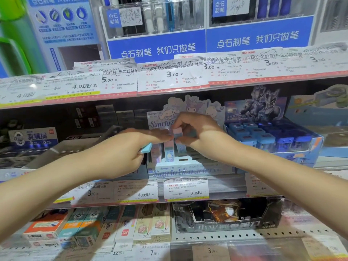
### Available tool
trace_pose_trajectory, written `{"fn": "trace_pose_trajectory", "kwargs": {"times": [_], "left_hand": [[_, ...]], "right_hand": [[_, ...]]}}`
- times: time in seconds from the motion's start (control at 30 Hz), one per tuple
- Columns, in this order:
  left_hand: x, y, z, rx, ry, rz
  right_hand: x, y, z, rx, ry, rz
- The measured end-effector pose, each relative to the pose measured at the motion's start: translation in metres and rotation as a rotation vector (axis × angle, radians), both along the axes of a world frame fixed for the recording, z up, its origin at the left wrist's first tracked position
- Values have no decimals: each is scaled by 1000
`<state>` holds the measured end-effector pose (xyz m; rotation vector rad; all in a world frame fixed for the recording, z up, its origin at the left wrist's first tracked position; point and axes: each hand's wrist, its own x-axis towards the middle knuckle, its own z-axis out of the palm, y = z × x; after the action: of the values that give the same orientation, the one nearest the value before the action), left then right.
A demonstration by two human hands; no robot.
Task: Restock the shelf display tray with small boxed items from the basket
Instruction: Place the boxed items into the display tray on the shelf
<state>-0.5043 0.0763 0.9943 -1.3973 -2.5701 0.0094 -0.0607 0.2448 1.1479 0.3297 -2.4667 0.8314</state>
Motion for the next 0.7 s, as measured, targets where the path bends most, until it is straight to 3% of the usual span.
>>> {"fn": "trace_pose_trajectory", "kwargs": {"times": [0.07,0.13,0.17,0.23,0.27,0.37,0.47,0.53,0.57,0.7], "left_hand": [[192,-34,74,20,-33,-58],[351,-31,149,54,-279,-37],[399,-26,177,-5,-205,-25],[395,-33,175,7,-188,-71],[342,-34,158,114,-218,-35],[236,-38,103,19,-142,-157],[345,-43,149,76,-111,-204],[399,-35,177,252,-80,-204],[408,-37,181,326,11,-256],[400,-27,181,490,-67,-156]], "right_hand": [[-1,0,-1,32,67,-14],[0,4,0,80,153,-37],[0,6,1,121,166,-69],[2,8,3,148,120,-104],[4,7,5,133,70,-96],[5,4,14,112,-53,-73],[2,5,22,140,-163,-118],[1,6,25,129,-126,-137],[3,5,26,75,-86,-122],[23,-1,32,-184,60,81]]}}
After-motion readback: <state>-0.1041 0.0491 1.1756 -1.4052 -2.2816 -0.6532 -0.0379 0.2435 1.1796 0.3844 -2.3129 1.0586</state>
